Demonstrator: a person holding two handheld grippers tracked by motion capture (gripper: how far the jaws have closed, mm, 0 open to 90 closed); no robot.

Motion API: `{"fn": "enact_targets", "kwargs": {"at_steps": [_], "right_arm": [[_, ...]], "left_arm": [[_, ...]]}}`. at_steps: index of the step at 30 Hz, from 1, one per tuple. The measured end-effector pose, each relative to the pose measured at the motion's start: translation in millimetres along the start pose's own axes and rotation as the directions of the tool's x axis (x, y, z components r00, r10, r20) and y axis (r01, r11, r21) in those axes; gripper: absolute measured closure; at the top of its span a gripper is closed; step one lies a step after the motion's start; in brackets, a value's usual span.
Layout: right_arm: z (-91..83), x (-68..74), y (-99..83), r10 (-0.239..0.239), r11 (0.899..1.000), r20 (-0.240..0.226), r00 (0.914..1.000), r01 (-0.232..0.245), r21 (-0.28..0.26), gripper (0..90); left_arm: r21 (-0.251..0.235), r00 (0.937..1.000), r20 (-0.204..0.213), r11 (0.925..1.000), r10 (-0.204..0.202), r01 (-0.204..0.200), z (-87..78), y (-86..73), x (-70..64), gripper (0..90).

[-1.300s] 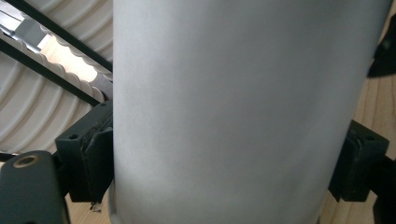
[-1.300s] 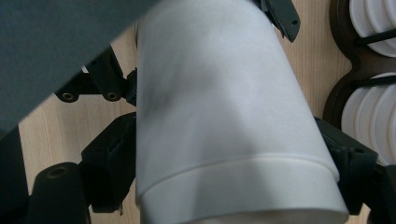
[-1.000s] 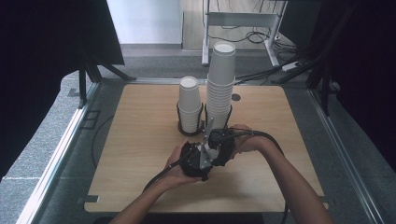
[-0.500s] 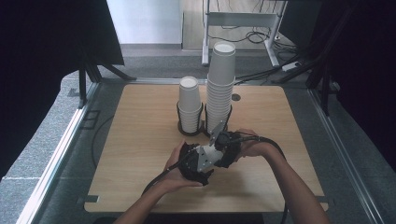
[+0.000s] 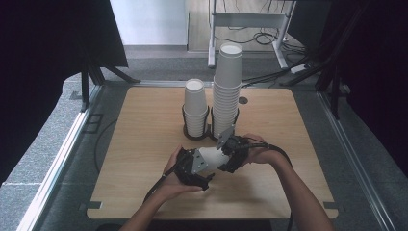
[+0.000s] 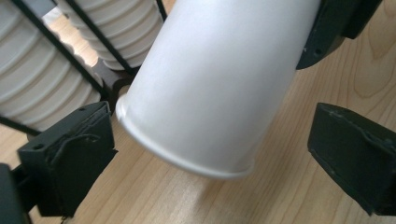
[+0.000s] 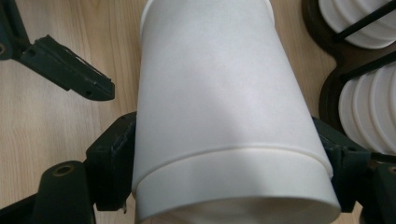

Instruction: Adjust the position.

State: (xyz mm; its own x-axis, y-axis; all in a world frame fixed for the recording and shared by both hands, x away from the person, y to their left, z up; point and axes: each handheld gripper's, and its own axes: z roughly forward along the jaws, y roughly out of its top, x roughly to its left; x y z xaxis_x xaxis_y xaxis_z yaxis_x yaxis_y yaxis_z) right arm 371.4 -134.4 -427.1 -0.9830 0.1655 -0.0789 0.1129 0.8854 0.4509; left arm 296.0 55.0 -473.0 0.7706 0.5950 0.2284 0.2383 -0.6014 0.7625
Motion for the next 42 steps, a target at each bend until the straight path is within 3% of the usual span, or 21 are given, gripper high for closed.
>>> {"fn": "enact_targets", "kwargs": {"at_steps": [6, 8, 11, 15, 16, 17, 19, 23, 26, 27, 30, 32, 34, 38, 42], "right_arm": [[-0.6, 4.7, -5.2, 0.012, 0.995, 0.034, 0.9994, -0.009, -0.094, 21.8], [-1.0, 6.7, -6.0, 0.022, 0.993, 0.039, 0.9990, -0.017, -0.120, 21.7], [0.0, 7.4, -8.4, 0.043, 0.989, 0.058, 0.9974, -0.035, -0.146, 21.7], [1.7, 8.2, -14.5, 0.084, 0.977, 0.068, 0.9942, -0.069, -0.199, 21.6], [2.1, 8.9, -17.5, 0.108, 0.968, 0.071, 0.9916, -0.088, -0.234, 21.6], [2.1, 8.9, -17.5, 0.108, 0.968, 0.071, 0.9916, -0.088, -0.234, 21.6], [2.1, 10.2, -20.5, 0.122, 0.958, 0.070, 0.9901, -0.099, -0.269, 21.6], [2.4, 14.0, -24.6, 0.152, 0.942, 0.076, 0.9855, -0.121, -0.312, 21.5], [3.4, 17.7, -26.6, 0.195, 0.922, 0.086, 0.9770, -0.153, -0.357, 21.4], [3.4, 17.7, -26.6, 0.195, 0.922, 0.086, 0.9770, -0.153, -0.357, 21.4], [7.4, 21.9, -29.2, 0.225, 0.904, 0.097, 0.9695, -0.171, -0.392, 21.4], [8.5, 22.7, -29.6, 0.235, 0.901, 0.098, 0.9671, -0.179, -0.395, 21.3], [10.6, 25.5, -31.9, 0.259, 0.889, 0.105, 0.9601, -0.195, -0.415, 21.3], [12.0, 28.2, -35.0, 0.284, 0.879, 0.105, 0.9530, -0.215, -0.426, 21.3], [13.5, 32.6, -40.9, 0.324, 0.851, 0.108, 0.9401, -0.240, -0.467, 21.3]], "left_arm": [[-0.022, 0.9952, 0.012, 0.9950, -0.097, 0.097, -7.5, -5.8, 10.6, 2.5], [-0.016, 0.9940, -0.006, 0.9939, -0.109, 0.109, -9.7, -7.3, 13.8, 4.3], [-0.041, 0.9889, -0.006, 0.9881, -0.148, 0.148, -14.2, -8.5, 16.8, 4.5], [-0.057, 0.9857, 0.002, 0.9841, -0.168, 0.168, -18.6, -8.9, 20.5, 4.8], [-0.060, 0.9845, 0.003, 0.9827, -0.175, 0.175, -19.4, -9.1, 21.4, 4.9], [-0.064, 0.9828, 0.009, 0.9807, -0.185, 0.185, -20.1, -9.3, 22.3, 5.0], [-0.066, 0.9792, 0.024, 0.9770, -0.202, 0.203, -21.1, -10.1, 23.9, 5.2], [-0.064, 0.9772, 0.016, 0.9751, -0.212, 0.212, -22.5, -12.1, 25.3, 5.6], [-0.076, 0.9742, 0.015, 0.9712, -0.225, 0.226, -25.6, -12.1, 26.9, 5.7], [-0.081, 0.9736, 0.017, 0.9702, -0.228, 0.228, -26.9, -11.8, 27.8, 5.7], [-0.094, 0.9710, 0.023, 0.9664, -0.238, 0.239, -29.7, -10.4, 29.6, 5.8], [-0.099, 0.9698, 0.025, 0.9647, -0.243, 0.244, -30.5, -9.8, 30.0, 5.8], [-0.099, 0.9700, 0.024, 0.9649, -0.242, 0.243, -30.7, -9.3, 30.4, 5.8], [-0.106, 0.9682, 0.026, 0.9623, -0.249, 0.250, -31.1, -8.6, 31.1, 5.8], [-0.113, 0.9656, 0.035, 0.9590, -0.258, 0.260, -31.9, -8.1, 31.2, 5.8]]}}
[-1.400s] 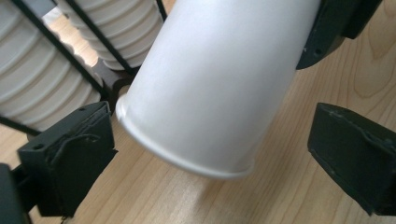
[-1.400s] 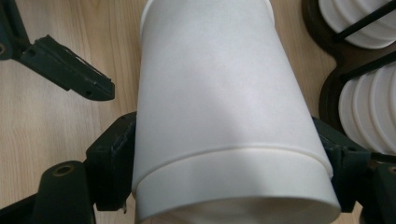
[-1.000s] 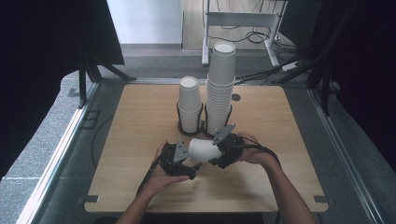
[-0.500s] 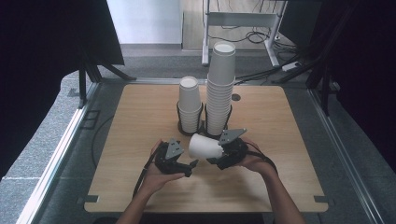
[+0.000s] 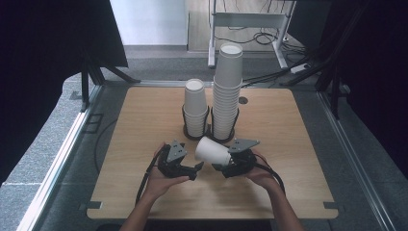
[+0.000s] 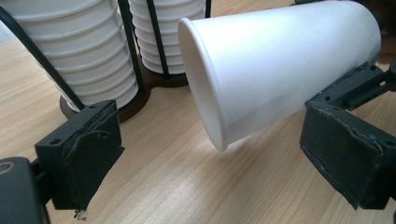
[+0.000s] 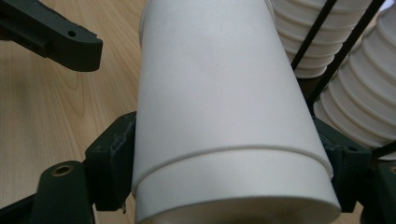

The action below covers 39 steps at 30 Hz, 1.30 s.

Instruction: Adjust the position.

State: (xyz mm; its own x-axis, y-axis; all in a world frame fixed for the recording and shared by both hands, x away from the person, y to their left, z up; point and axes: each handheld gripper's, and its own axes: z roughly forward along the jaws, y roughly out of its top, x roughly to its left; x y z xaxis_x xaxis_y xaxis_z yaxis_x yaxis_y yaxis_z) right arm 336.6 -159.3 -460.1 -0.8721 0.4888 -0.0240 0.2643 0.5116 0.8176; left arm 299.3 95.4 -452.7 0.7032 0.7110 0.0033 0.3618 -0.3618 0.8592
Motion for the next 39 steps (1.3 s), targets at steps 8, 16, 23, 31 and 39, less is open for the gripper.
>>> {"fn": "enact_targets", "kwargs": {"at_steps": [8, 16, 23, 31, 39], "right_arm": [[-1.7, 2.9, -15.9, 0.056, 0.996, 0.006, 0.9984, -0.055, -0.073, 21.3], [-2.3, 4.0, -21.5, 0.071, 0.992, 0.017, 0.9973, -0.069, -0.103, 21.4], [-1.0, 7.6, -22.3, 0.078, 0.988, 0.009, 0.9969, -0.077, -0.130, 21.5], [-7.1, 5.6, -21.5, 0.110, 0.976, 0.013, 0.9939, -0.105, -0.189, 21.5], [-9.1, 4.3, -22.4, 0.147, 0.959, 0.006, 0.9892, -0.141, -0.247, 21.4]], "left_arm": [[0.003, 0.9994, 0.011, 0.9995, -0.032, 0.032, 1.1, -2.9, -0.1, 6.1], [0.004, 0.9978, 0.013, 0.9978, -0.066, 0.066, -0.4, -8.9, 1.9, 6.5], [-0.007, 0.9928, 0.026, 0.9930, -0.117, 0.118, -2.6, -14.0, 7.4, 7.2], [-0.008, 0.9915, 0.040, 0.9922, -0.124, 0.125, -3.3, -14.7, 5.9, 7.2], [0.001, 0.9889, 0.051, 0.9902, -0.140, 0.140, -2.2, -17.4, 6.6, 7.2]]}}
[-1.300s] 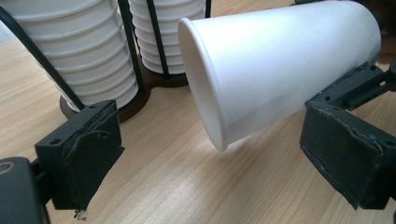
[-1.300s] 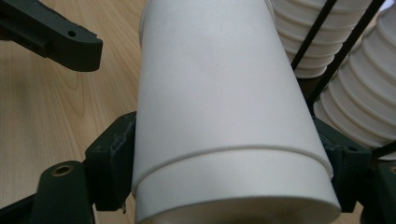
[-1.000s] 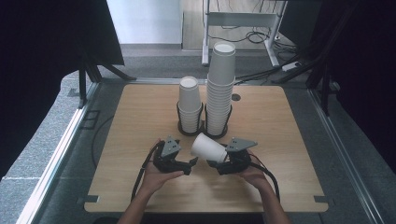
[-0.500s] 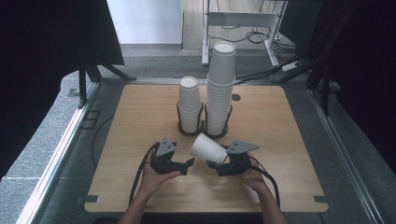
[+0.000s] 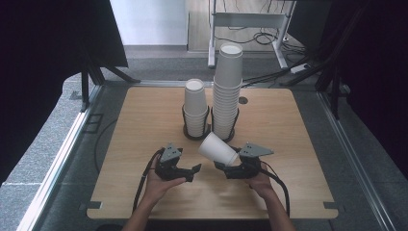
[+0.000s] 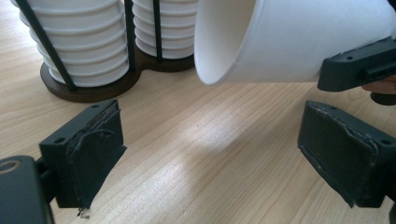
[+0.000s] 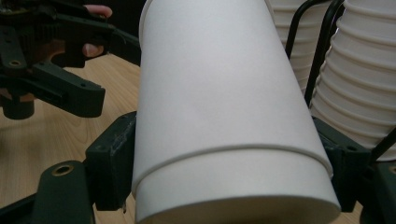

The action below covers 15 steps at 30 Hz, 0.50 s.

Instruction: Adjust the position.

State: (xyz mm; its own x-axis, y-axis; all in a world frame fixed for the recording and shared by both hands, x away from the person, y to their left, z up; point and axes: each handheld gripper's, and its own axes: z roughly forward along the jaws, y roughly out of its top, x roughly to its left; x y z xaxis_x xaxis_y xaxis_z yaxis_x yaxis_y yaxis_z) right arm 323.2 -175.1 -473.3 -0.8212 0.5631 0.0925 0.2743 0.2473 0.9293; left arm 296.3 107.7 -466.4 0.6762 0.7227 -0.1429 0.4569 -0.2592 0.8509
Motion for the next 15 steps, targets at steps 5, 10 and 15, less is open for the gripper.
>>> {"fn": "enact_targets", "kwargs": {"at_steps": [5, 10, 15], "right_arm": [[1.7, 0.2, -2.0, 0.012, 1.000, 0.007, 0.9999, -0.012, -0.015, 21.5], [1.9, 1.3, -2.6, 0.029, 0.998, -0.005, 0.9996, -0.029, -0.047, 21.4], [0.8, 2.9, -3.5, 0.049, 0.993, -0.017, 0.9987, -0.050, -0.105, 21.4]], "left_arm": [[-0.007, 0.9977, 0.046, 0.9987, -0.050, 0.051, -0.1, -1.8, 4.5, 8.4], [-0.025, 0.9906, 0.094, 0.9944, -0.100, 0.103, -1.3, -2.4, 9.0, 8.6], [-0.022, 0.9872, 0.109, 0.9926, -0.116, 0.119, 0.2, -3.8, 9.6, 8.6]]}}
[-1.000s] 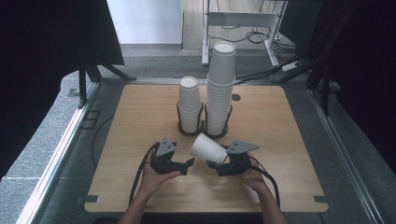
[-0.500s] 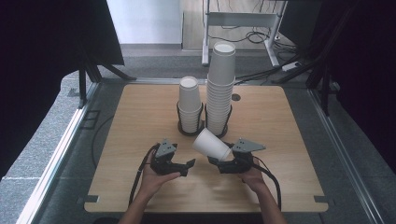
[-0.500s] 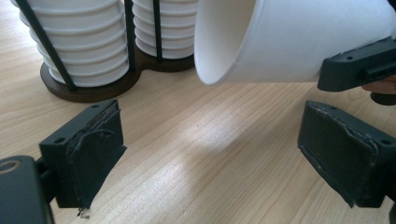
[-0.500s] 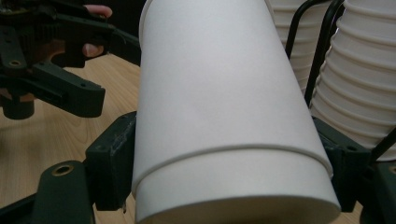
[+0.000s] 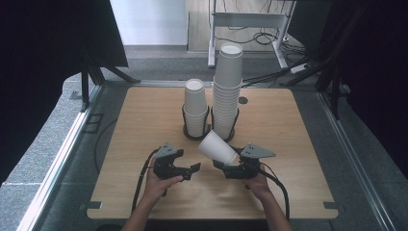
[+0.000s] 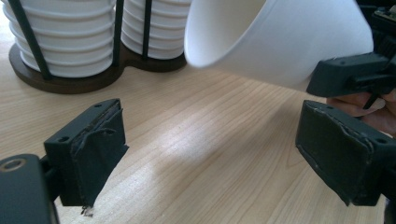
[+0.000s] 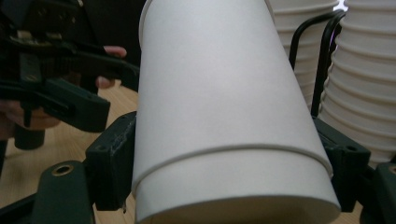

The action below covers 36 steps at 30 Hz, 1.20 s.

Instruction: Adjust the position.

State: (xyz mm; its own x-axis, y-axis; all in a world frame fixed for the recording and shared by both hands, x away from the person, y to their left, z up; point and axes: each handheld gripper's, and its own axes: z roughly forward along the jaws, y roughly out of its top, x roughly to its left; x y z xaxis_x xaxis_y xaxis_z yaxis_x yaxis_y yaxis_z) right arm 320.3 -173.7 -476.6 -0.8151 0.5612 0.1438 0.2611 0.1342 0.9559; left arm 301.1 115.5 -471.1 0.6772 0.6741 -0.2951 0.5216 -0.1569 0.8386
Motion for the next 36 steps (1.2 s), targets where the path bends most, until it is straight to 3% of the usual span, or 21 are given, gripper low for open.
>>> {"fn": "enact_targets", "kwargs": {"at_steps": [4, 6, 13, 18, 26, 32, 36], "right_arm": [[-0.1, 0.9, -1.6, 0.010, 0.999, -0.009, 0.9999, -0.011, -0.035, 21.4], [0.4, 1.8, -2.7, 0.010, 0.999, -0.010, 0.9999, -0.011, -0.053, 21.3], [0.5, 6.0, -2.6, -0.009, 0.997, -0.025, 0.9996, 0.007, -0.081, 21.4], [0.6, 9.1, -2.3, -0.016, 0.995, -0.043, 0.9989, 0.012, -0.098, 21.4], [3.1, 9.2, -4.3, -0.015, 0.997, -0.034, 0.9993, 0.012, -0.074, 21.4], [3.0, 10.0, -4.2, -0.014, 0.997, -0.038, 0.9992, 0.011, -0.079, 21.4], [3.7, 12.2, -5.2, -0.019, 0.997, -0.040, 0.9990, 0.016, -0.078, 21.4]], "left_arm": [[-0.013, 0.9969, 0.058, 0.9985, -0.053, 0.054, 0.7, -1.1, 3.8, 8.7], [-0.032, 0.9831, 0.141, 0.9919, -0.117, 0.123, 0.0, -1.8, 8.9, 9.4], [-0.051, 0.9573, 0.219, 0.9775, -0.189, 0.205, -1.1, -3.4, 16.9, 9.4], [-0.045, 0.9580, 0.216, 0.9782, -0.189, 0.203, 0.0, -3.5, 16.0, 9.4], [-0.040, 0.9633, 0.190, 0.9789, -0.189, 0.200, 1.3, -4.2, 16.7, 9.5], [-0.051, 0.9581, 0.204, 0.9752, -0.201, 0.216, 0.9, -3.7, 16.0, 9.4], [-0.068, 0.9506, 0.237, 0.9726, -0.201, 0.222, -0.6, 0.3, 13.0, 8.6]]}}
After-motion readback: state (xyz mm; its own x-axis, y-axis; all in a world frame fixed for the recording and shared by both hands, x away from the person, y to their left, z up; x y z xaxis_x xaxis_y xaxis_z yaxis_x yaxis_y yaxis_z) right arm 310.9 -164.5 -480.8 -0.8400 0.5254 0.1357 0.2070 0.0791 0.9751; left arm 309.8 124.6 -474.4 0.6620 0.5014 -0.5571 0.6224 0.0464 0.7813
